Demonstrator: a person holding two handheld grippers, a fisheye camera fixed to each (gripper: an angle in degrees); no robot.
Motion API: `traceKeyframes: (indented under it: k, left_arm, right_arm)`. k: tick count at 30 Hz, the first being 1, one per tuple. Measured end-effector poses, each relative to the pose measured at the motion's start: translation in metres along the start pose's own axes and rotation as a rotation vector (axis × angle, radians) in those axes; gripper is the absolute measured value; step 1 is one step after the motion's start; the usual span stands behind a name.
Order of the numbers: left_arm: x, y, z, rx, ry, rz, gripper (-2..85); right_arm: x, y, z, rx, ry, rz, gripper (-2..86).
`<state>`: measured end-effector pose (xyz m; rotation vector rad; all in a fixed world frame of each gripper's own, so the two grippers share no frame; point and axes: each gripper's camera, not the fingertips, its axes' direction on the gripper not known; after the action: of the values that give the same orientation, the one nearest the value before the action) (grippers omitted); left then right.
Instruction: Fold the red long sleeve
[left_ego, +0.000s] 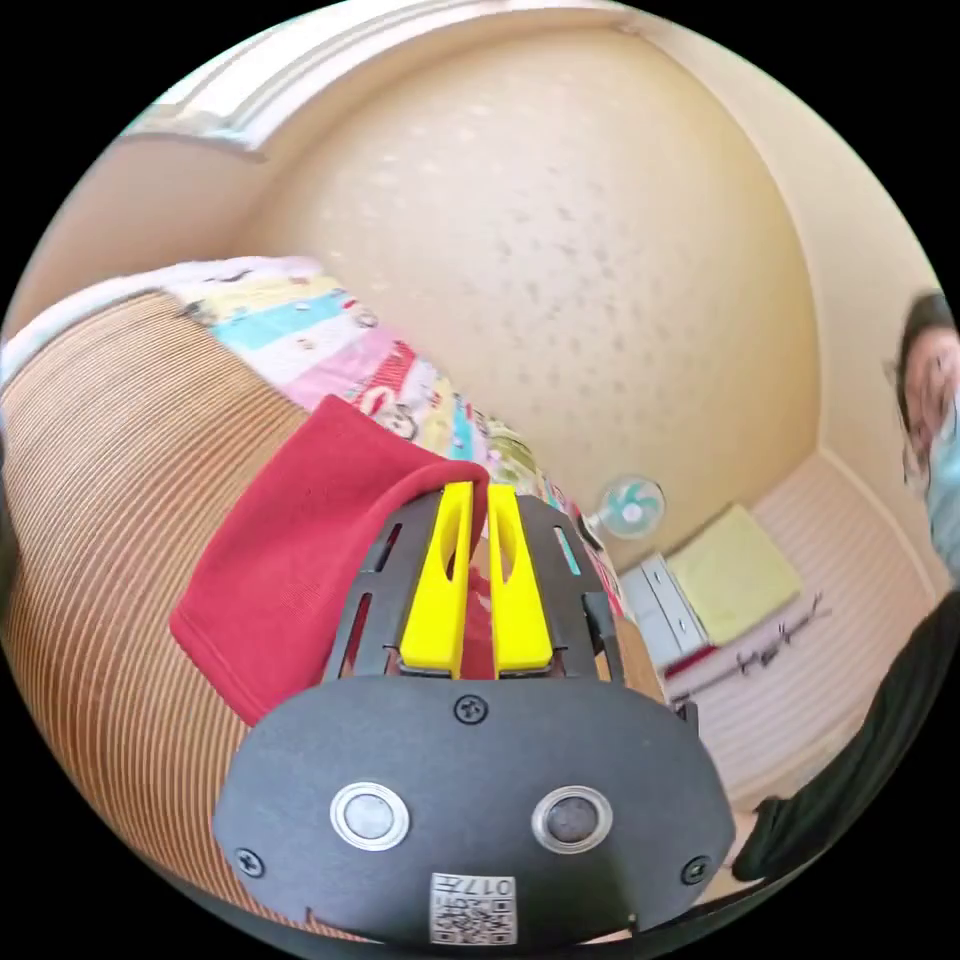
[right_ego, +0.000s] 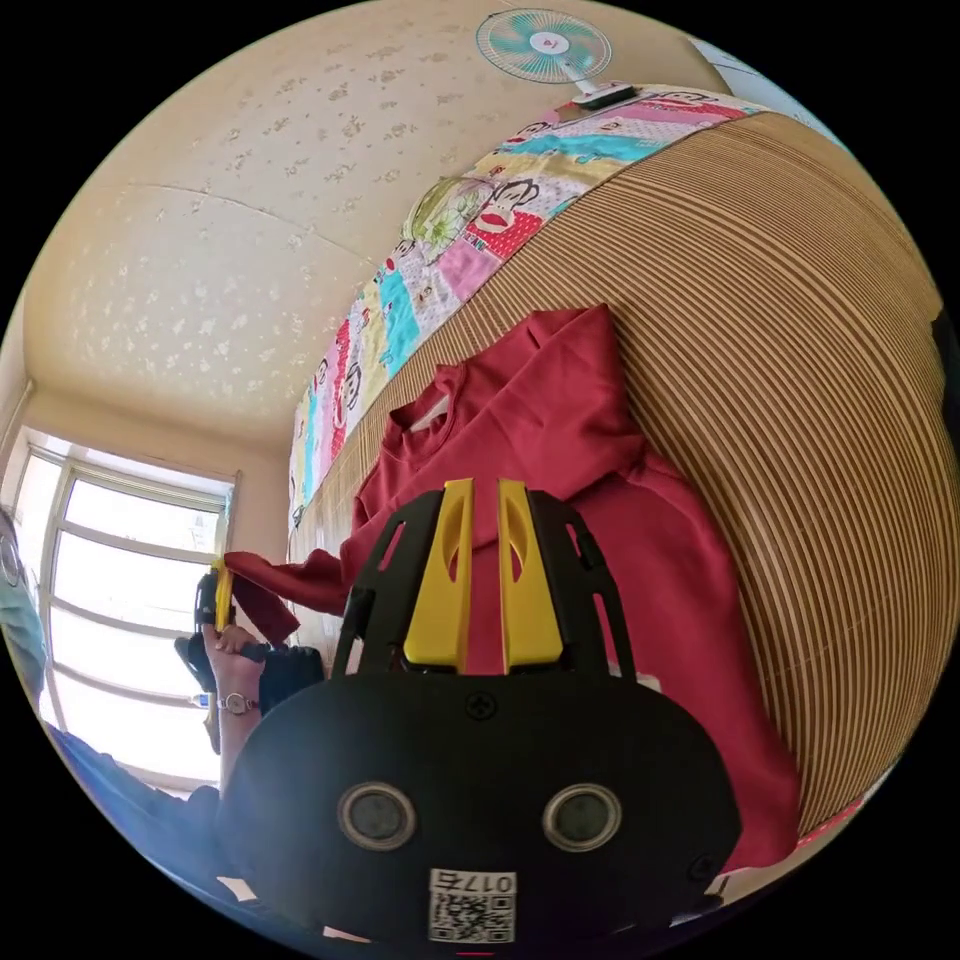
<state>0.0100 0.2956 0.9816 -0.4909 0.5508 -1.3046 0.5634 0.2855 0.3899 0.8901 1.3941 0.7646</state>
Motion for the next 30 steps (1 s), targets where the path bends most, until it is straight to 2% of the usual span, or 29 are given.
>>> traceKeyframes:
  k: [2, 3, 4, 5, 6, 8, 11, 15, 19, 23, 27, 30]
  left_arm:
    - [0.092, 0.048, 0.099, -0.309, 0.146, 0.257, 4.0]
    - [0.108, 0.069, 0.128, -0.415, 0.161, 0.301, 4.2]
    - [0.128, 0.123, 0.181, -0.62, 0.156, 0.363, 5.5]
    - [0.136, 0.178, 0.212, -0.742, 0.11, 0.398, 6.5]
    - [0.136, 0.201, 0.22, -0.772, 0.08, 0.412, 6.9]
    - [0.132, 0.261, 0.211, -0.757, 0.012, 0.434, 7.6]
    - [0.108, 0.287, 0.178, -0.691, 0.029, 0.33, 7.7]
    - [0.064, 0.284, 0.133, -0.586, -0.095, 0.189, 8.1]
    - [0.018, 0.254, 0.099, -0.478, -0.244, 0.146, 8.7]
    - [-0.033, 0.226, 0.104, -0.437, -0.268, 0.087, 10.3]
    - [-0.07, 0.229, 0.138, -0.485, -0.331, 0.056, 10.9]
    - [-0.098, 0.243, 0.157, -0.512, -0.357, 0.021, 9.5]
  right_arm:
    - [0.013, -0.001, -0.01, 0.015, -0.042, 0.047, 3.7]
    - [0.024, -0.001, -0.019, 0.03, -0.05, 0.071, 4.1]
    - [0.036, -0.001, -0.029, 0.043, -0.044, 0.09, 4.7]
    - [0.042, -0.001, -0.034, 0.048, -0.038, 0.098, 5.0]
    - [0.054, -0.001, -0.042, 0.054, -0.023, 0.11, 5.7]
    - [0.067, -0.002, -0.052, 0.048, -0.001, 0.093, 7.0]
    - [0.063, -0.009, -0.047, -0.033, 0.007, -0.048, 9.3]
    - [0.014, -0.022, -0.016, -0.084, 0.043, -0.28, 12.5]
    - [0.013, -0.07, 0.01, 0.024, -0.01, -0.246, 12.6]
    - [0.017, -0.114, 0.049, 0.011, 0.011, -0.24, 11.6]
    - [0.005, -0.131, 0.1, -0.146, 0.021, -0.326, 7.7]
    - [-0.018, -0.121, 0.083, -0.127, -0.009, -0.42, 2.6]
